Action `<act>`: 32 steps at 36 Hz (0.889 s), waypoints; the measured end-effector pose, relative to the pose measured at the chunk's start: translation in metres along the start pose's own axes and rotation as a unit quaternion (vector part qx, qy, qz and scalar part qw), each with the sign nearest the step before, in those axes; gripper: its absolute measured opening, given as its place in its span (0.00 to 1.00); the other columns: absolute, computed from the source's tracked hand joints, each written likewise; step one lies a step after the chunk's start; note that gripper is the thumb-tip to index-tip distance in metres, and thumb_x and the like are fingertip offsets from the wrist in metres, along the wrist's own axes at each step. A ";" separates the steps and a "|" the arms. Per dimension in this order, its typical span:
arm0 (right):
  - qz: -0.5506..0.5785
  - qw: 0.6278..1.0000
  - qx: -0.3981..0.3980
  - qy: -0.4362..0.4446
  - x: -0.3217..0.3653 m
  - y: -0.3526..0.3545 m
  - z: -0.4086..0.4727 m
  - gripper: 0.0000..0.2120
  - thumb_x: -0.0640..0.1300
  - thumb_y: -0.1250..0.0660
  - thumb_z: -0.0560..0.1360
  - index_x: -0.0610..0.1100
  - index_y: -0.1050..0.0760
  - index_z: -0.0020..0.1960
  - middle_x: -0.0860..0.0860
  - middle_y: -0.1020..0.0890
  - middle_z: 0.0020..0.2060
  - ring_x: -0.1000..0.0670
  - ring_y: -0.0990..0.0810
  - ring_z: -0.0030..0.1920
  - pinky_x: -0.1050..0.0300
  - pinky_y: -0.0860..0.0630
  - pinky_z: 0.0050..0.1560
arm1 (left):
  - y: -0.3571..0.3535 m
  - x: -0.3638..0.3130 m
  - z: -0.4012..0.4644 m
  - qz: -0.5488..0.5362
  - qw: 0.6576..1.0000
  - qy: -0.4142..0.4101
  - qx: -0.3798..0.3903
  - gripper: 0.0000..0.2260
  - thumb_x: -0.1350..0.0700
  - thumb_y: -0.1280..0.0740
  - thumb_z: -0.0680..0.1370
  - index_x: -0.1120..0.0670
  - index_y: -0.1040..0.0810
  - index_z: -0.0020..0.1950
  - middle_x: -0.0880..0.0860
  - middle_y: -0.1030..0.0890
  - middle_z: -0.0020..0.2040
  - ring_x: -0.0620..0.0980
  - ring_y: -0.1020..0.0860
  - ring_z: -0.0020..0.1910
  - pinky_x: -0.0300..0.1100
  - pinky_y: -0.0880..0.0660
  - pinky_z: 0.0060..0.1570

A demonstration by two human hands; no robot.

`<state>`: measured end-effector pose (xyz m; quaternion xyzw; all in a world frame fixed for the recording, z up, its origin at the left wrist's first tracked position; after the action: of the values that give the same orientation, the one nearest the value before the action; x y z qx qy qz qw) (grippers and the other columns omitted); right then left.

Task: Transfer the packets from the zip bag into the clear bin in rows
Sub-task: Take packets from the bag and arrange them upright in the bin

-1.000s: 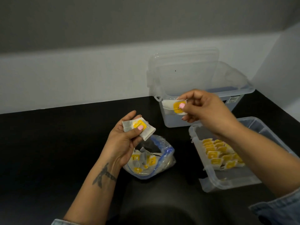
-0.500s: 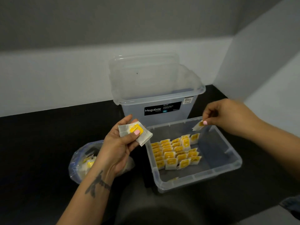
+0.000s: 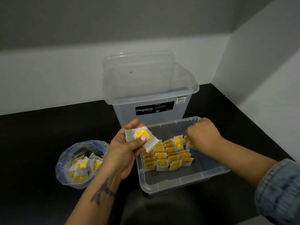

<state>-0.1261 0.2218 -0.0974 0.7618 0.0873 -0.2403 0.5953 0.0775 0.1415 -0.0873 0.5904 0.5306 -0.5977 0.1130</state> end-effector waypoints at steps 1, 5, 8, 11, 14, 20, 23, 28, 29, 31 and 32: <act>-0.012 1.000 0.003 0.006 0.002 -0.001 0.002 0.07 0.39 0.38 0.76 0.47 0.29 0.40 0.50 0.24 0.38 0.49 0.24 0.43 0.54 0.31 0.53 | 0.000 0.000 0.000 0.001 1.000 -0.001 0.002 0.19 0.72 0.37 0.72 0.50 0.23 0.55 0.50 0.18 0.51 0.49 0.18 0.47 0.40 0.19 0.40; -0.042 0.999 0.023 0.025 0.008 -0.007 0.010 0.04 0.39 0.38 0.75 0.46 0.25 0.47 0.49 0.19 0.43 0.48 0.21 0.46 0.53 0.31 0.53 | 0.000 0.001 -0.001 0.006 1.000 -0.002 0.006 0.19 0.71 0.36 0.72 0.50 0.23 0.55 0.51 0.18 0.53 0.50 0.18 0.49 0.40 0.19 0.40; -0.046 0.998 0.035 0.024 0.010 -0.011 0.012 0.04 0.40 0.37 0.76 0.46 0.25 0.48 0.48 0.18 0.44 0.48 0.21 0.47 0.52 0.31 0.54 | 0.001 0.003 -0.003 0.009 1.000 0.000 0.009 0.20 0.70 0.35 0.70 0.50 0.23 0.56 0.52 0.19 0.55 0.51 0.18 0.51 0.39 0.19 0.39; -0.043 0.998 0.029 0.021 0.011 -0.014 0.015 0.04 0.41 0.36 0.76 0.46 0.25 0.49 0.48 0.18 0.46 0.48 0.21 0.48 0.51 0.31 0.55 | 0.002 0.003 -0.003 0.009 1.000 0.001 0.008 0.20 0.69 0.34 0.68 0.50 0.23 0.55 0.52 0.19 0.55 0.51 0.19 0.51 0.40 0.19 0.40; -0.048 0.998 0.036 0.015 0.011 -0.017 0.017 0.05 0.42 0.35 0.75 0.46 0.25 0.51 0.47 0.19 0.47 0.47 0.21 0.50 0.49 0.31 0.58 | 0.003 0.003 -0.003 0.013 1.000 0.004 0.008 0.20 0.69 0.34 0.68 0.50 0.23 0.55 0.52 0.18 0.54 0.51 0.19 0.50 0.41 0.18 0.40; -0.057 0.998 0.037 0.014 0.012 -0.020 0.020 0.10 0.43 0.33 0.74 0.46 0.26 0.54 0.47 0.19 0.50 0.45 0.22 0.54 0.48 0.33 0.60 | 0.000 0.004 -0.003 0.016 1.000 0.004 0.010 0.20 0.71 0.35 0.70 0.51 0.23 0.56 0.51 0.18 0.52 0.50 0.18 0.48 0.41 0.18 0.40; -0.046 0.999 0.017 0.018 0.009 -0.019 0.017 0.12 0.44 0.33 0.74 0.47 0.27 0.57 0.47 0.20 0.50 0.46 0.22 0.54 0.49 0.33 0.60 | -0.002 0.003 -0.003 0.018 1.000 0.004 0.013 0.20 0.70 0.35 0.69 0.51 0.23 0.56 0.50 0.18 0.51 0.50 0.17 0.48 0.41 0.18 0.39; -0.023 1.000 -0.004 0.021 0.005 -0.013 0.011 0.09 0.42 0.34 0.74 0.47 0.27 0.55 0.49 0.20 0.46 0.47 0.22 0.49 0.51 0.32 0.56 | -0.005 0.002 -0.003 0.022 1.000 0.005 0.013 0.19 0.71 0.36 0.71 0.50 0.23 0.55 0.50 0.18 0.52 0.50 0.17 0.48 0.40 0.19 0.38; -0.020 1.000 -0.006 0.020 0.005 -0.011 0.010 0.08 0.42 0.34 0.74 0.47 0.27 0.53 0.50 0.20 0.45 0.47 0.22 0.49 0.51 0.33 0.55 | -0.006 0.002 -0.002 0.022 1.000 0.005 0.014 0.19 0.71 0.36 0.71 0.50 0.23 0.55 0.50 0.18 0.52 0.50 0.18 0.48 0.40 0.19 0.38; -0.008 1.000 -0.009 0.015 0.003 -0.007 0.007 0.06 0.42 0.35 0.75 0.47 0.27 0.52 0.50 0.20 0.44 0.48 0.23 0.47 0.52 0.33 0.54 | -0.007 0.002 -0.002 0.022 1.000 0.004 0.015 0.19 0.71 0.36 0.71 0.50 0.23 0.55 0.50 0.18 0.52 0.50 0.18 0.49 0.40 0.19 0.38; 0.004 1.000 -0.012 0.011 0.002 -0.004 0.005 0.06 0.42 0.35 0.75 0.47 0.27 0.51 0.50 0.20 0.43 0.48 0.23 0.47 0.52 0.33 0.54 | -0.007 0.002 -0.002 0.023 1.000 0.003 0.014 0.19 0.71 0.36 0.71 0.50 0.23 0.55 0.50 0.18 0.52 0.51 0.18 0.49 0.40 0.19 0.38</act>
<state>-0.1270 0.2181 -0.1030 0.7573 0.0940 -0.2285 0.6045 0.0724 0.1468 -0.0851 0.6057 0.5086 -0.6008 0.1164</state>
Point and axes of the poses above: each hand's wrist, its own z-axis towards the middle knuckle, its own y-axis out of the back of the hand, x = y × z, the point moved 2 cm from there along z, towards the middle knuckle
